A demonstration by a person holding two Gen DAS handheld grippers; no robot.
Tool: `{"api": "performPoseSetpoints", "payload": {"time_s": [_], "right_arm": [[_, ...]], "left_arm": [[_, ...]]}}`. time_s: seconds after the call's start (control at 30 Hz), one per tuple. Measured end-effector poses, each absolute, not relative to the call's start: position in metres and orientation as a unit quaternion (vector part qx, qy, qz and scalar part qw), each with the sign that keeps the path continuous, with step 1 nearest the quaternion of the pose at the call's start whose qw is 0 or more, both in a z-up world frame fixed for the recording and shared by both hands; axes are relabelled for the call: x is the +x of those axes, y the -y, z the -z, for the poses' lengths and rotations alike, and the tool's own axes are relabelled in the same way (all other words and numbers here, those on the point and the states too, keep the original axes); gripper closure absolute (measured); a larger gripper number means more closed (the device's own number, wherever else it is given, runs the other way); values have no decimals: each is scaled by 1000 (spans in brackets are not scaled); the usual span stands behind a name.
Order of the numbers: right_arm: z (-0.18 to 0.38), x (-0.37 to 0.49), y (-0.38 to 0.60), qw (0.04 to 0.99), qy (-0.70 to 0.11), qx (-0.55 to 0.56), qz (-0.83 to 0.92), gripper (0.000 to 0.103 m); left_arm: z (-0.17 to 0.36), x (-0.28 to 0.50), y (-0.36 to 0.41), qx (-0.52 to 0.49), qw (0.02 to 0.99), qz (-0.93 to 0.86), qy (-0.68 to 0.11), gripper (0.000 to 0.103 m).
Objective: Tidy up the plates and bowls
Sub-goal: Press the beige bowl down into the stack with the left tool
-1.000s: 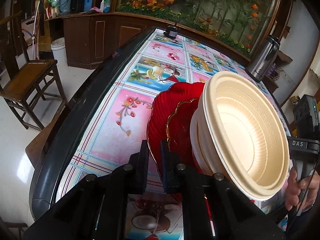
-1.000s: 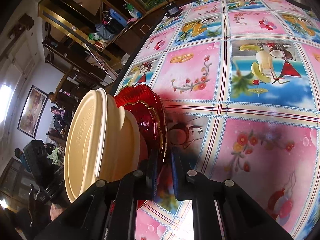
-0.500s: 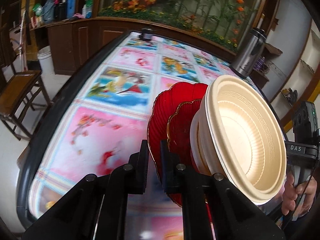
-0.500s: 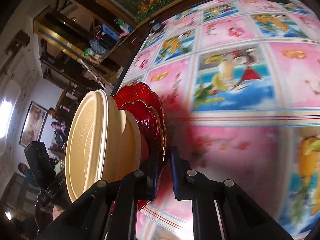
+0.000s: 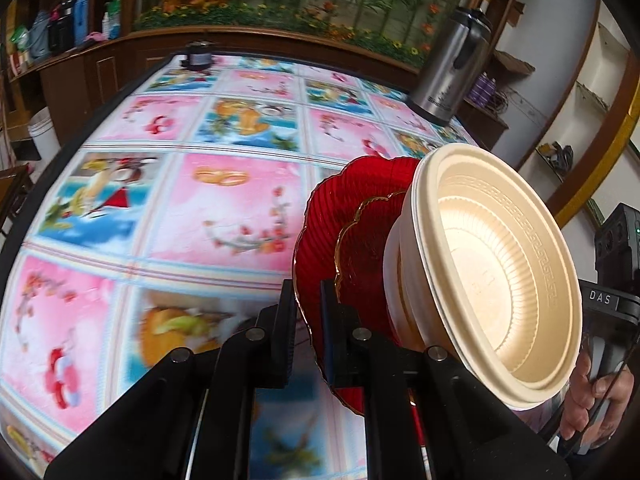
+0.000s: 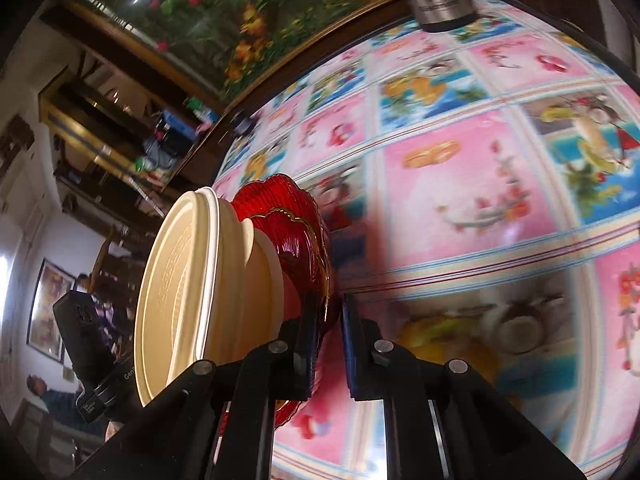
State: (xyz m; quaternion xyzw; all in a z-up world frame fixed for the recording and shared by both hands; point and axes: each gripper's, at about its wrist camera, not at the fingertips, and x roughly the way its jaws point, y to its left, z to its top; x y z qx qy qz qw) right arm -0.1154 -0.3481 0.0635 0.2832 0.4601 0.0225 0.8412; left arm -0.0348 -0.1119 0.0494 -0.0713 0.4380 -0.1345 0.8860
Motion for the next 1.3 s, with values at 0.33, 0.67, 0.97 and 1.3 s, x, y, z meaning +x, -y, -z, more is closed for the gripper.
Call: {"api": "performPoseSetpoints", "payload": {"time_s": [0.33,0.67,0.97,1.3], "right_arm": [[-55,-125,387,841,-452,298,10,92],[-46,-124,386,843,-449,297,13,92],[-48,-122,381,849,-446,282,25,92],[-45,-120,378,851,-446,274,37,90]], "left_arm": [[-35,-25,148,-48,883,139,-447,95],[-26,-22,151,-54,887,133,-439,95],[-25,-25,152,-53,892,130,-430,95],[-25,-27,153,-50,893,132,-428,94]]}}
